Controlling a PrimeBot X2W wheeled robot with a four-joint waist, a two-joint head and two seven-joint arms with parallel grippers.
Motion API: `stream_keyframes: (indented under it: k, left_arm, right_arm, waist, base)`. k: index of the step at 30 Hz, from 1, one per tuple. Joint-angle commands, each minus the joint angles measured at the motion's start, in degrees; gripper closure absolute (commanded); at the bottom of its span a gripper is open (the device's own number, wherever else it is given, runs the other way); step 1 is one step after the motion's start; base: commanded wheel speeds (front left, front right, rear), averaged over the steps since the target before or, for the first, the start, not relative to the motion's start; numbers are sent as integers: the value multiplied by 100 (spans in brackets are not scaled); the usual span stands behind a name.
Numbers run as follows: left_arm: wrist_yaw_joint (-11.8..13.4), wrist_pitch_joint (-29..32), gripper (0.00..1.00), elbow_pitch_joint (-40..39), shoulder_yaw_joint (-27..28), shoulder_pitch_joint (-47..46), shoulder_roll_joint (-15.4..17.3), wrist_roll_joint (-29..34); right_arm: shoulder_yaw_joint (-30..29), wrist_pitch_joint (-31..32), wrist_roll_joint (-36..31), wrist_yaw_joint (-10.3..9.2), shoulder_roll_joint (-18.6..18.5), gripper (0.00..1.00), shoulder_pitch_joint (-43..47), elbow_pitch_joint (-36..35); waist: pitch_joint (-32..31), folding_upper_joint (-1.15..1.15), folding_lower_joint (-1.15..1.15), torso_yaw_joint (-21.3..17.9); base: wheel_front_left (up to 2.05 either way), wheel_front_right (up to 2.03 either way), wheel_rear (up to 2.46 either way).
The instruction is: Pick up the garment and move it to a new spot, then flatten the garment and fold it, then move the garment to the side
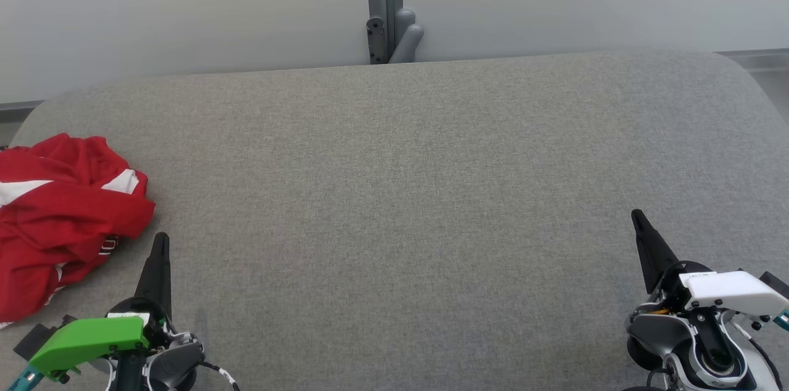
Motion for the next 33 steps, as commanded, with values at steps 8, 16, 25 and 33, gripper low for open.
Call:
stream_keyframes:
  k: [8, 16, 25, 33]
  left_arm:
    - [-25, 7, 100, -7, 5, -73, 38, -12]
    - [-25, 7, 100, -7, 5, -72, 38, -12]
    - [-25, 7, 100, -7, 4, -72, 38, -12]
    - [-25, 7, 100, -8, 4, -72, 38, -12]
  right_arm:
    - [-4, 8, 34, 2, -26, 100, -18, -21]
    - [-5, 8, 34, 2, -26, 100, -18, -21]
    - [-5, 8, 34, 2, -26, 100, -18, -21]
    - [-5, 8, 34, 2, -26, 100, -19, -21]
  waist:
    - [0, 0, 0, 0]
    - [0, 0, 0, 0]
    - [0, 0, 0, 0]
    - [0, 0, 0, 0]
  base:
    - [0, 0, 0]
    - [0, 0, 0]
    - [0, 0, 0]
    - [0, 0, 0]
